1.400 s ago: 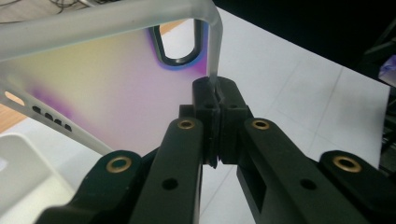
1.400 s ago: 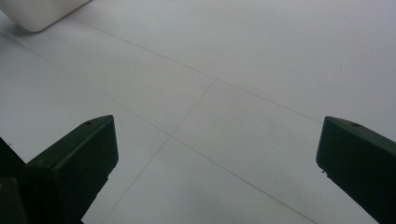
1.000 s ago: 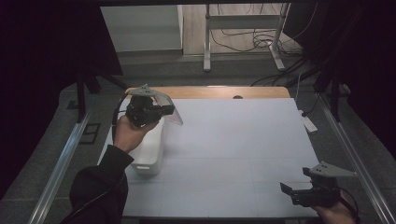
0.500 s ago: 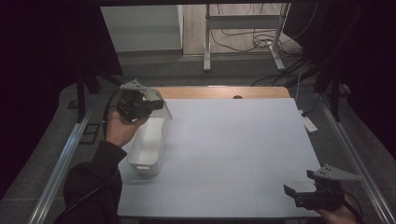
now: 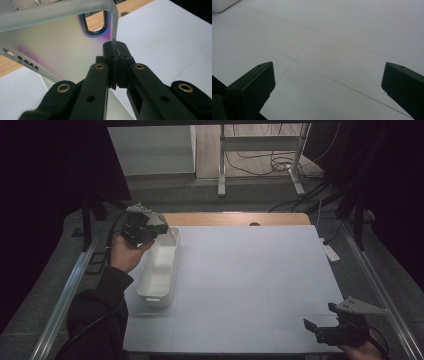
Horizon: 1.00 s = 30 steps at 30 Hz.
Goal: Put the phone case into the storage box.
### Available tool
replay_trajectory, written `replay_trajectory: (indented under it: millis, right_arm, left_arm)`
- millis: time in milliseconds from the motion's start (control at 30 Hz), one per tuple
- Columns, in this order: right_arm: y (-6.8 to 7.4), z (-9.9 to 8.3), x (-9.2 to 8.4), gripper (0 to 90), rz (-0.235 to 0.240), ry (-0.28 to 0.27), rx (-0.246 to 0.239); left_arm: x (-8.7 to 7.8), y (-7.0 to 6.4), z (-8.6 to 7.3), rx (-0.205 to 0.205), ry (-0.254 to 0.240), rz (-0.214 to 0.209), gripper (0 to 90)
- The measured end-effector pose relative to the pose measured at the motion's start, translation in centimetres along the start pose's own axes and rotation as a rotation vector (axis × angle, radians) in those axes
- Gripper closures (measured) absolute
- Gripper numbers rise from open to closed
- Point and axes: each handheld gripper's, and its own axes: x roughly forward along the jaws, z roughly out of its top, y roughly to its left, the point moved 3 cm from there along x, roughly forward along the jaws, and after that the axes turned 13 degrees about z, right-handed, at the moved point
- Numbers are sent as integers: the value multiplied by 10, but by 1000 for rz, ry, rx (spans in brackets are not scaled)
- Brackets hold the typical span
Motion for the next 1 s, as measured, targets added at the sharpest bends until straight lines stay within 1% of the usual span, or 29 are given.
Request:
replay_trajectory:
  millis: [200, 267, 467, 600, 967, 1000]
  right_arm:
    - [1, 0, 0, 0, 8, 2, -9]
    - [1, 0, 0, 0, 10, 3, -9]
    - [1, 0, 0, 0, 11, 3, -8]
    - [1, 0, 1, 0, 13, 7, -7]
    - [0, 0, 1, 0, 10, 21, -6]
    - [0, 0, 2, 0, 16, 17, -4]
  left_arm:
    - [12, 7, -3, -13, 20, 28, 883]
    - [15, 9, -3, -27, 22, 30, 883]
    - [24, 14, -3, -39, 32, 41, 883]
    - [32, 15, -3, -29, 49, 55, 883]
    - [51, 17, -5, -26, 88, 72, 883]
    - [53, 17, -6, -26, 90, 74, 883]
